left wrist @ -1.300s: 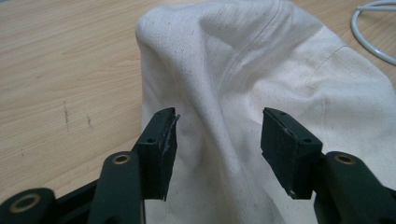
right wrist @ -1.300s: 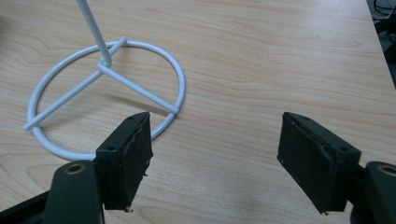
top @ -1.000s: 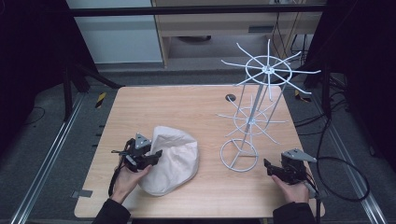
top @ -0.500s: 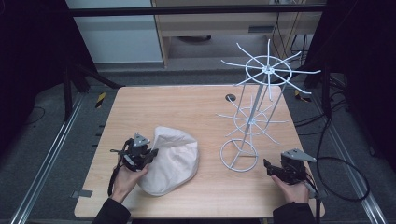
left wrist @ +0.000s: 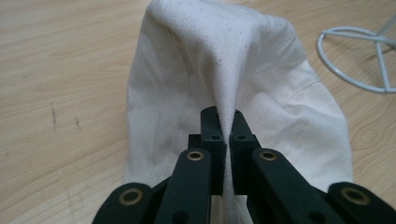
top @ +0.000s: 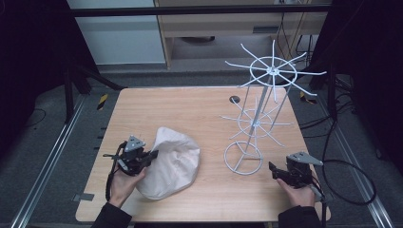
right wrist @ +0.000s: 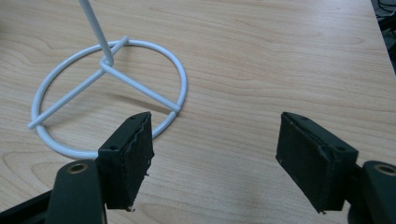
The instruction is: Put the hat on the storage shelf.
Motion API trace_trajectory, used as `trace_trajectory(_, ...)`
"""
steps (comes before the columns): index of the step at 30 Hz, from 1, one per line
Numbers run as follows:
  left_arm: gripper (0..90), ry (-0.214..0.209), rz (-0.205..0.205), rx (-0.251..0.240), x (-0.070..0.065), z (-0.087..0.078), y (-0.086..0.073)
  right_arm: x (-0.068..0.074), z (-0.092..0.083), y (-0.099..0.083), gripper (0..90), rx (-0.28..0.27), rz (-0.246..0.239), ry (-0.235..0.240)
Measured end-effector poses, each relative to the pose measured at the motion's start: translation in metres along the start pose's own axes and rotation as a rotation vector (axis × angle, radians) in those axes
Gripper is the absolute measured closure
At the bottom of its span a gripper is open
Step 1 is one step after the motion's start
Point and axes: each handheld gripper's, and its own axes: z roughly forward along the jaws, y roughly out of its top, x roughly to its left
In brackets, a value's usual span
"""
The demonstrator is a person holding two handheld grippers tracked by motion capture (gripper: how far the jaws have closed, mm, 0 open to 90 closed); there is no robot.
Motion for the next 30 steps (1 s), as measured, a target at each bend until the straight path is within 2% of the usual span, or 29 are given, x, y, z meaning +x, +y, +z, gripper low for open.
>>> trace_trajectory(5,88.3,-0.008,-0.001,-0.082,-0.001,-0.017,0.005,0.001,-0.001,0.001,26.9,-0.012,0.006,0.013)
trace_trajectory(8,88.4,-0.012,0.003,-0.104,-0.002,-0.023,0.007,0.000,-0.001,0.001,26.7,-0.015,0.008,0.015)
trace_trajectory(10,88.4,-0.016,-0.005,-0.146,-0.001,-0.033,0.009,0.000,-0.001,0.000,26.7,-0.017,0.004,0.016)
trace_trajectory(11,88.4,-0.016,-0.005,-0.146,-0.001,-0.033,0.009,0.000,-0.001,0.000,26.7,-0.017,0.004,0.016)
trace_trajectory(17,88.4,-0.022,-0.021,-0.244,0.002,-0.057,0.015,0.000,-0.001,0.000,26.5,-0.018,0.006,0.013)
trace_trajectory(29,88.4,-0.040,-0.022,-0.400,0.002,-0.095,0.021,0.001,-0.001,0.000,26.2,-0.020,-0.009,0.001)
trace_trajectory(30,88.4,-0.040,-0.022,-0.400,0.002,-0.095,0.021,0.001,-0.001,0.000,26.2,-0.020,-0.008,0.000)
